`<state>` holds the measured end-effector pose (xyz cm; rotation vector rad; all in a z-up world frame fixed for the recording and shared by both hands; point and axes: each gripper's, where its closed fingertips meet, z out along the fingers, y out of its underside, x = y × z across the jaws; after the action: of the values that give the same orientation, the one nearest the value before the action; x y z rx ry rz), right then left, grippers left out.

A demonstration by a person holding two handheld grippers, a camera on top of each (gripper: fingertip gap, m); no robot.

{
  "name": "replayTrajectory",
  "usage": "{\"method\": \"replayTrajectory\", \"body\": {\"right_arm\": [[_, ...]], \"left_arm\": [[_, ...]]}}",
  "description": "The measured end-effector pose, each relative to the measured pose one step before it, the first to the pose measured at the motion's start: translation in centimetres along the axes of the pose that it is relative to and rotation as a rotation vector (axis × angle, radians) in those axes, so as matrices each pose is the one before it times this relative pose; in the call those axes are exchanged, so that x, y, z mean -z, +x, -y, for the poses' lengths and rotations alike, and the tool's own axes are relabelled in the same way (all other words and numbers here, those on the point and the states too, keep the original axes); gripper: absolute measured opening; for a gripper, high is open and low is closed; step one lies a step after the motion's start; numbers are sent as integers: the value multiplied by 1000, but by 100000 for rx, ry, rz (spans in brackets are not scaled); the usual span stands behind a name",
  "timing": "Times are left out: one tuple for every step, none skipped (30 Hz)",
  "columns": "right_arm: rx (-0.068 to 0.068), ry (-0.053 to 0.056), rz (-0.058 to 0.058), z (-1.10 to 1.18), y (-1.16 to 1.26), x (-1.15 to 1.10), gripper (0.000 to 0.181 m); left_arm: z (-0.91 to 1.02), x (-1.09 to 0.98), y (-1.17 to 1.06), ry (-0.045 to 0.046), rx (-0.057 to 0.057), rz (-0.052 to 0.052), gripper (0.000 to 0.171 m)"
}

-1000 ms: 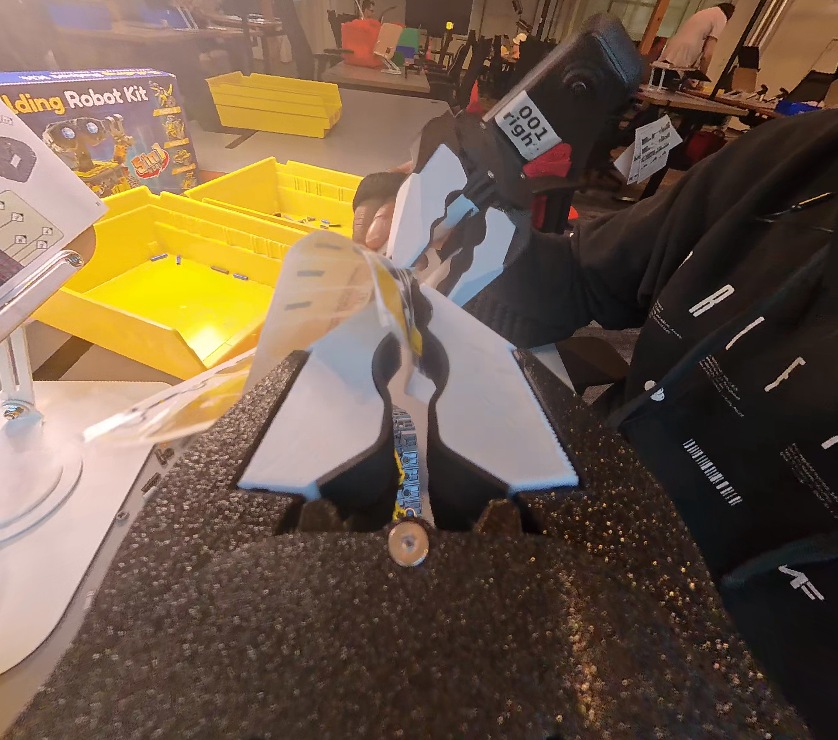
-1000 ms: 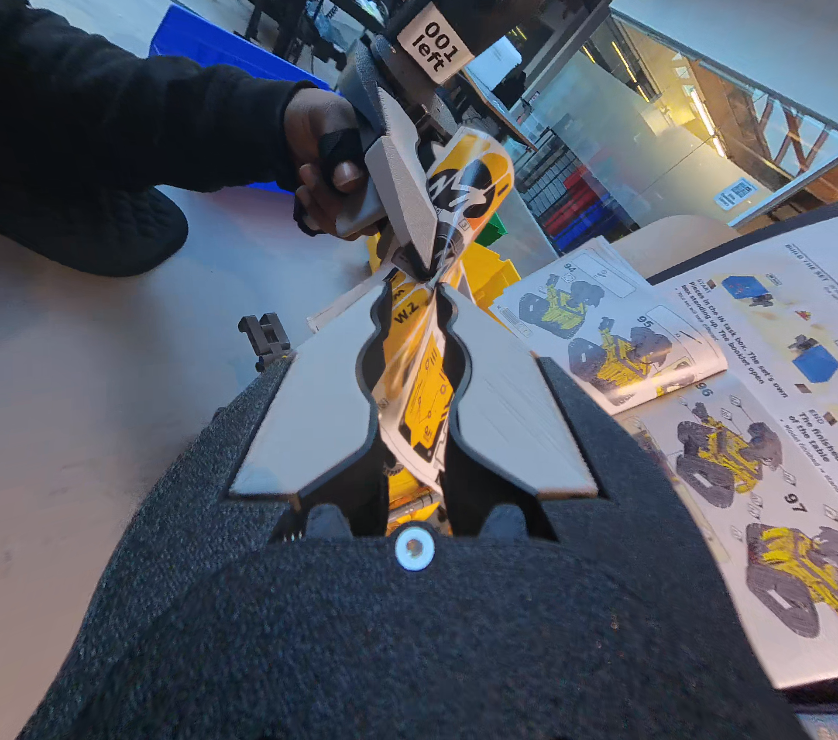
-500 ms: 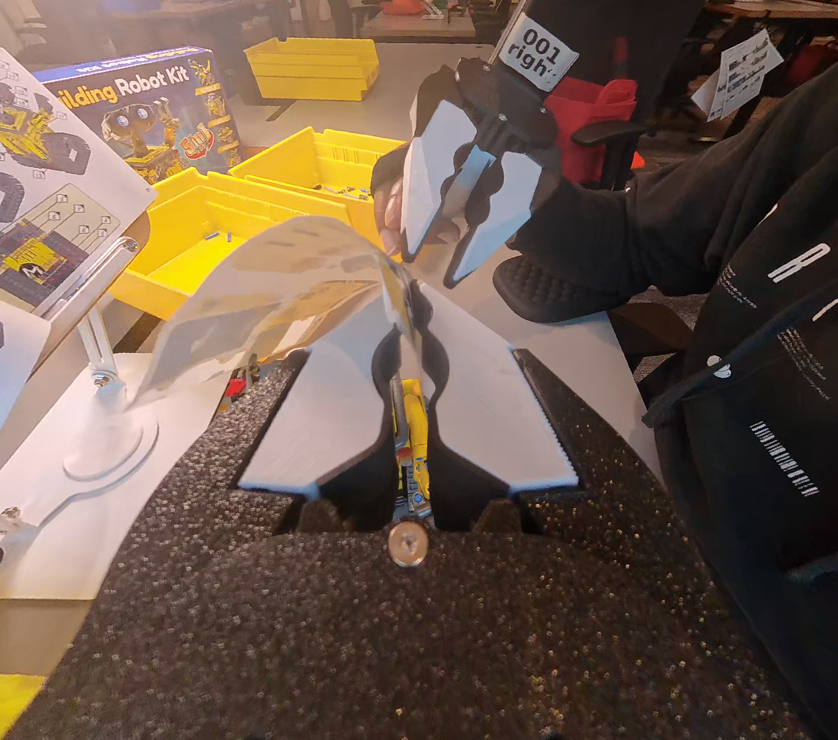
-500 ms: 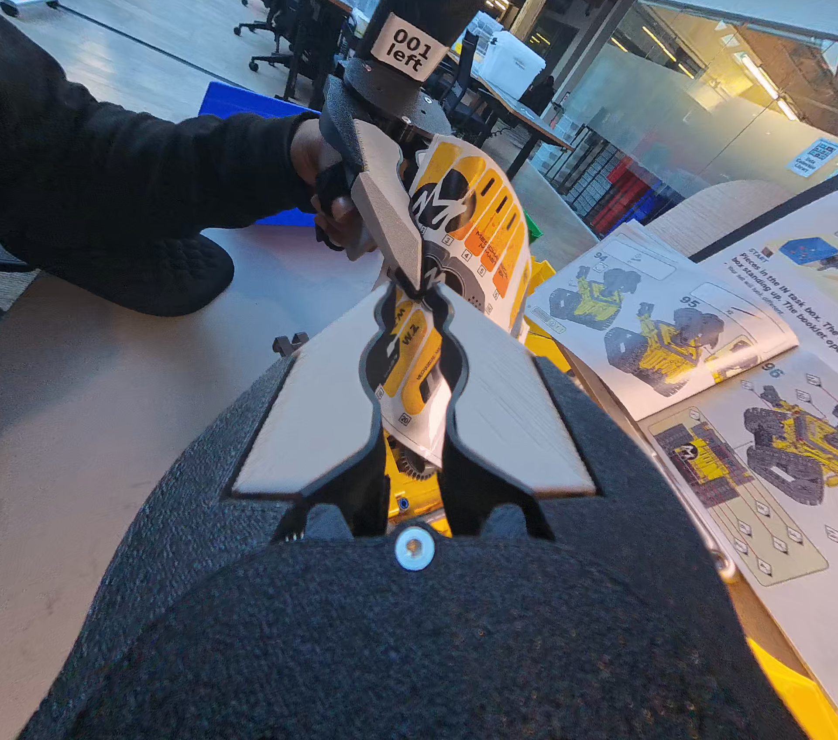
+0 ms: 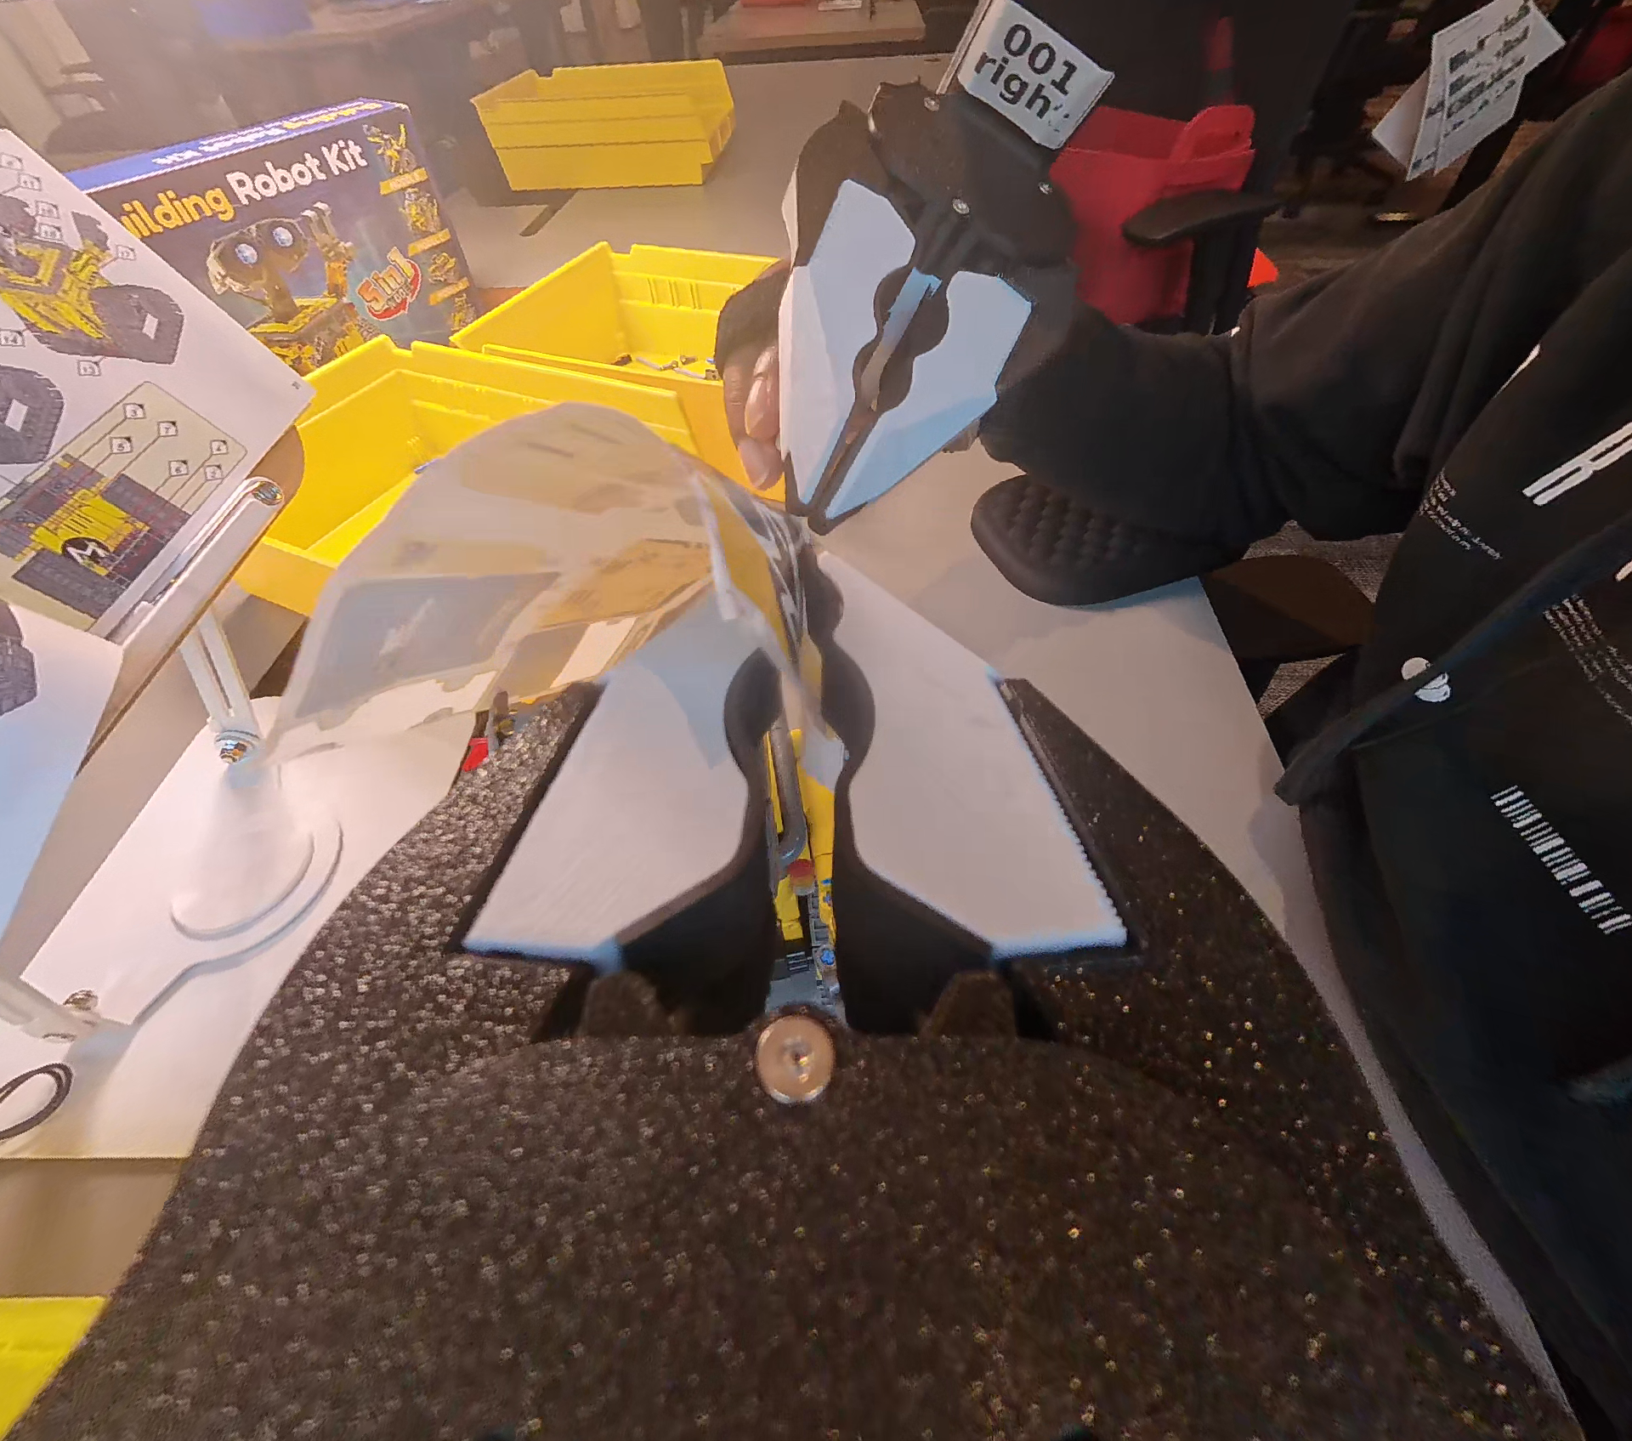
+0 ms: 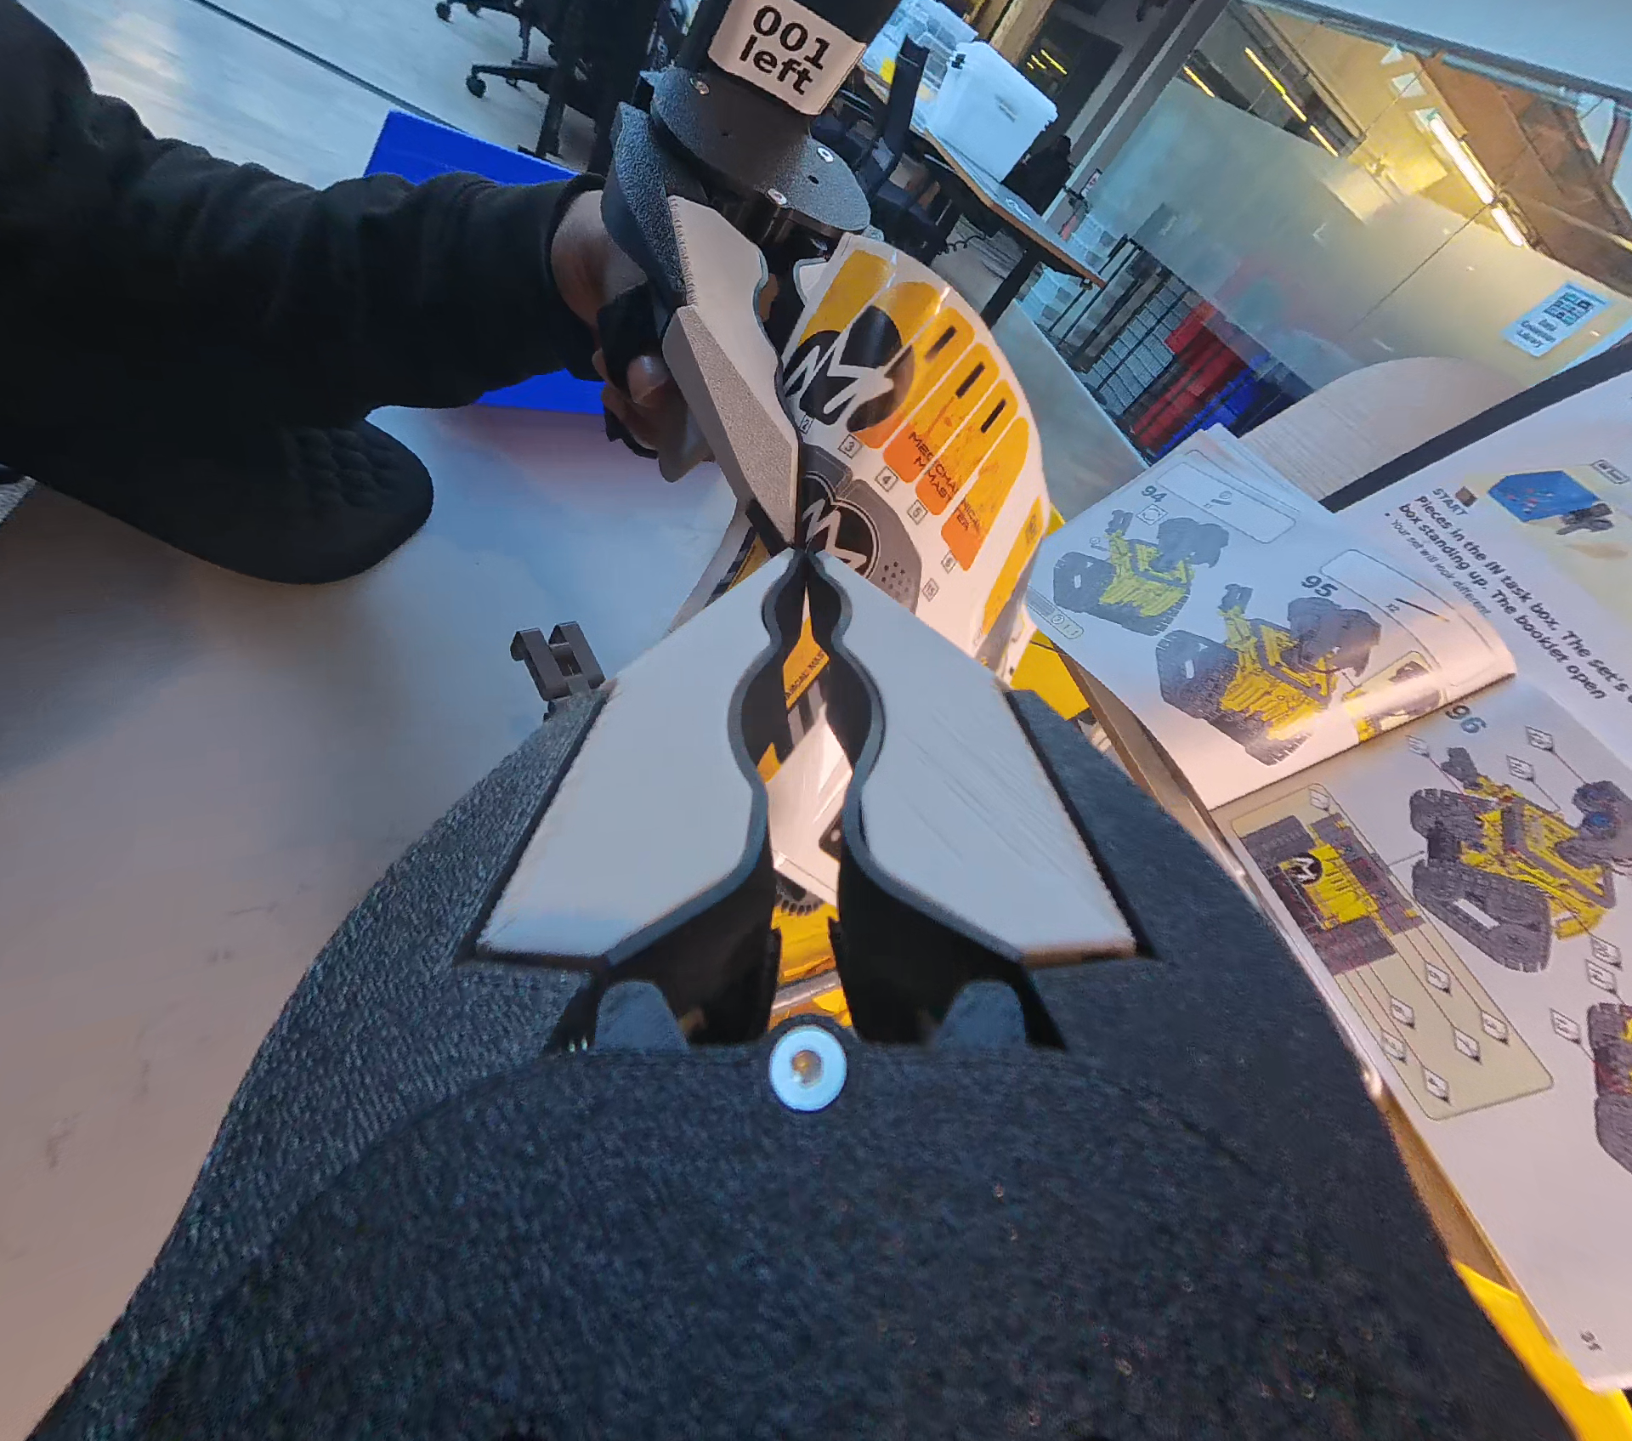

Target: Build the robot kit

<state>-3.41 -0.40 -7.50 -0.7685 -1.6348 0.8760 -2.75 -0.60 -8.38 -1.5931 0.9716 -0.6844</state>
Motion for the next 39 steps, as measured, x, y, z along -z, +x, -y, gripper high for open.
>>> {"method": "replayTrajectory", "body": {"right_arm": [[-310, -93, 76, -46, 11, -16, 0], [25, -249, -25, -64, 5, -15, 0], [-108, -158, -391, -58, 77, -15, 0], [-509, 368, -439, 32, 121, 35, 0], [-1147, 956, -393, 114, 180, 109, 0], [-1448, 1354, -1147, 181, 348, 180, 0], [-1356, 1574, -1307, 216, 410, 239, 0], [-1374, 1475, -1468, 205, 461, 277, 0], [-1124, 1487, -1516, 213, 452, 285, 0], [-951, 1594, -1393, 265, 419, 288, 0], [-901, 1536, -1337, 288, 394, 303, 0], [-922, 1357, -1409, 300, 416, 351, 0], [-671, 1535, -1701, 336, 451, 391, 0], [-426, 1274, -1883, 324, 516, 424, 0], [-183, 911, -1662, 282, 504, 400, 0], [-8, 660, -1190, 227, 453, 342, 0], [-41, 422, -986, 142, 411, 257, 0], [-177, 444, -863, 79, 352, 177, 0], [-473, 211, -245, -2, 220, 104, 0], [-653, 219, 59, -34, 132, 46, 0], [-492, 195, 136, -19, 88, 25, 0], [-420, 119, 442, -19, -8, -12, 0], [-379, 109, 686, -10, -66, -33, 0], [-440, 131, 1136, -12, -177, -55, 0], [-578, 185, 1372, -26, -225, -86, 0], [-729, 598, 1439, 23, -271, -95, 0], [-1212, 619, 1556, 36, -262, -92, 0], [-1201, 282, 1436, -22, -222, -95, 0], [-764, 109, 884, -43, -146, -67, 0], [-370, 25, 493, -59, -78, -43, 0], [-388, -77, 442, -68, -58, -44, 0], [-478, -95, 329, -59, -16, -20, 0], [-314, -112, 69, -55, 14, -22, 0], [-2, -260, -45, -86, 24, 6, 0], [205, -478, -131, -114, 42, 10, 0], [318, -625, -301, -126, 79, 10, 0], [361, -540, -415, -93, 101, 22, 0], [240, -277, -288, -60, 90, 36, 0], [-141, -62, -57, -42, 61, 5, 0]], "left_arm": [[-27, -23, 22, -208, -445, 25, 0], [-41, -18, -3, -329, -556, 243, 0], [-29, 5, -31, -259, -469, 373, 0], [-23, 47, -61, -74, -119, 197, 0], [20, 87, -73, 227, 250, 49, 0], [38, 108, -124, 442, 455, 275, 0], [58, 139, -172, 513, 597, 368, 0], [87, 163, -151, 697, 689, 271, 0], [145, 186, -133, 1014, 851, 281, 0], [208, 245, -161, 1357, 1277, 494, 0], [244, 314, -237, 1880, 2069, 1093, 0], [303, 437, -294, 2667, 3090, 1521, 0], [301, 583, -269, 3397, 4015, 1439, 0], [256, 760, -343, 4031, 4777, 1832, 0], [152, 942, -451, 4615, 5417, 2514, 0], [8, 1124, -541, 5114, 6180, 2948, 0], [-126, 1298, -659, 5603, 7023, 3488, 0], [-244, 1431, -819, 5958, 7716, 4192, 0], [-342, 1494, -965, 5986, 8215, 4717, 0], [-401, 1526, -1068, 5958, 8513, 4832, 0], [-441, 1474, -1107, 5828, 8685, 4545, 0], [-502, 1376, -1185, 5197, 8515, 4604, 0], [-541, 1242, -1324, 4434, 7797, 5295, 0], [-578, 1059, -1311, 3565, 6729, 5292, 0], [-615, 847, -1164, 2638, 5751, 4630, 0], [-672, 635, -1029, 1496, 4742, 4142, 0], [-613, 451, -922, 886, 3744, 3966, 0], [-402, 338, -831, 1123, 2999, 3689, 0], [-137, 249, -642, 1402, 2593, 2668, 3], [-74, 146, -415, 491, 2408, 1389, 12], [-240, 46, -252, -1359, 1879, 872, 24], [-504, -26, -187, -3279, 880, 1131, 40], [-746, -40, -164, -4843, -657, 2021, 60], [-809, 16, -271, -5094, -3059, 3885, 76], [-651, 145, -454, -4025, -5818, 6234, 88], [-416, 332, -492, -2565, -8240, 7514, 92], [-227, 447, -460, -1634, -9678, 8104, 95], [-79, 492, -504, -1044, -10071, 8665, 98], [57, 480, -624, -584, -10220, 9161, 99]]}}
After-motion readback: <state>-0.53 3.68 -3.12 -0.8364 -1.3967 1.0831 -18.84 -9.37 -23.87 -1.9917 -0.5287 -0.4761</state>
